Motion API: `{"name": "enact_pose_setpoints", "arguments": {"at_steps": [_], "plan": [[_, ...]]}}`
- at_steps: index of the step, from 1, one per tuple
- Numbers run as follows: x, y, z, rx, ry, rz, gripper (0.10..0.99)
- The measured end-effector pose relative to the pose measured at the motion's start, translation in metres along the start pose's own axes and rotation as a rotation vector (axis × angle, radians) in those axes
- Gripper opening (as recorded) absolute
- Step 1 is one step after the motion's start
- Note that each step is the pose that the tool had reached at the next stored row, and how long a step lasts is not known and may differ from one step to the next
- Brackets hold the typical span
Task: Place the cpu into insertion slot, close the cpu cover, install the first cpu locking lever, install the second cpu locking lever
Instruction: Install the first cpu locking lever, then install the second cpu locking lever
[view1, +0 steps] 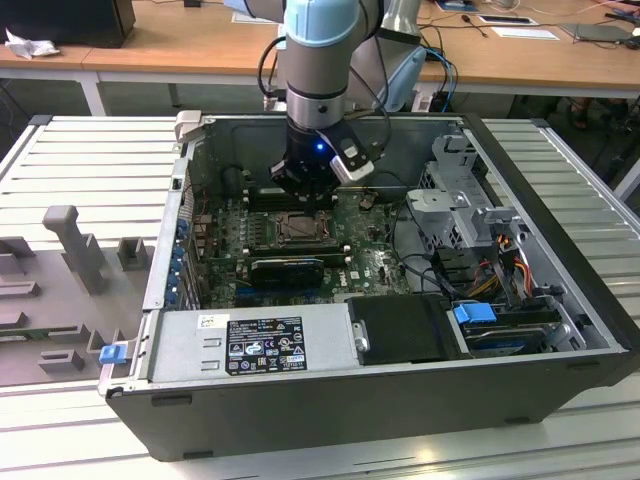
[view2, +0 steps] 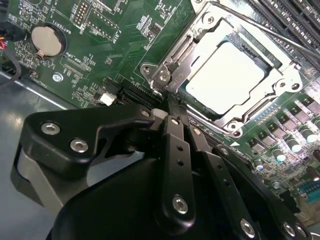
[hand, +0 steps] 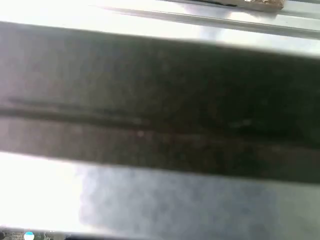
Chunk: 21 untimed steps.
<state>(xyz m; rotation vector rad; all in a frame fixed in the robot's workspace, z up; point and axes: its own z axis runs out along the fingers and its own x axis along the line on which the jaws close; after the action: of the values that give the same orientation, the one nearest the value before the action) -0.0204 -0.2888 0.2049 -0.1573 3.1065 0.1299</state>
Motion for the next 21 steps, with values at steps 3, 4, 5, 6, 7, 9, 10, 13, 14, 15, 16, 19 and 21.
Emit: {"name": "enact_pose_setpoints", "arguments": {"at_steps": [3,4,5,6,7,9,10,13,14,15,16,19,21], "plan": [[-0.0004,0.0010,-0.0128,0.001,0.0005,0.000,0.106],[-0.0005,0.0011,-0.0146,0.000,0.0005,0.000,0.106],[-0.0004,-0.0001,-0.0150,0.000,0.0005,0.000,0.106],[-0.0003,-0.0011,-0.0151,0.000,0.0005,0.000,0.106],[-0.0002,-0.0020,-0.0152,0.000,0.0005,0.000,0.106],[0.0000,-0.0036,-0.0153,0.000,0.0005,0.000,0.106],[0.0001,-0.0046,-0.0154,0.000,0.0005,0.000,0.106],[0.0003,-0.0068,-0.0156,0.000,0.0006,0.000,0.106],[0.0004,-0.0075,-0.0157,0.000,0.0005,0.000,0.106],[0.0004,-0.0079,-0.0157,0.000,0.0005,0.000,0.106],[0.0005,-0.0085,-0.0157,0.000,0.0005,0.000,0.106],[0.0005,-0.0101,-0.0218,0.000,0.0005,0.000,0.106],[0.0003,-0.0095,-0.0293,0.001,0.0005,0.000,0.106]]}}
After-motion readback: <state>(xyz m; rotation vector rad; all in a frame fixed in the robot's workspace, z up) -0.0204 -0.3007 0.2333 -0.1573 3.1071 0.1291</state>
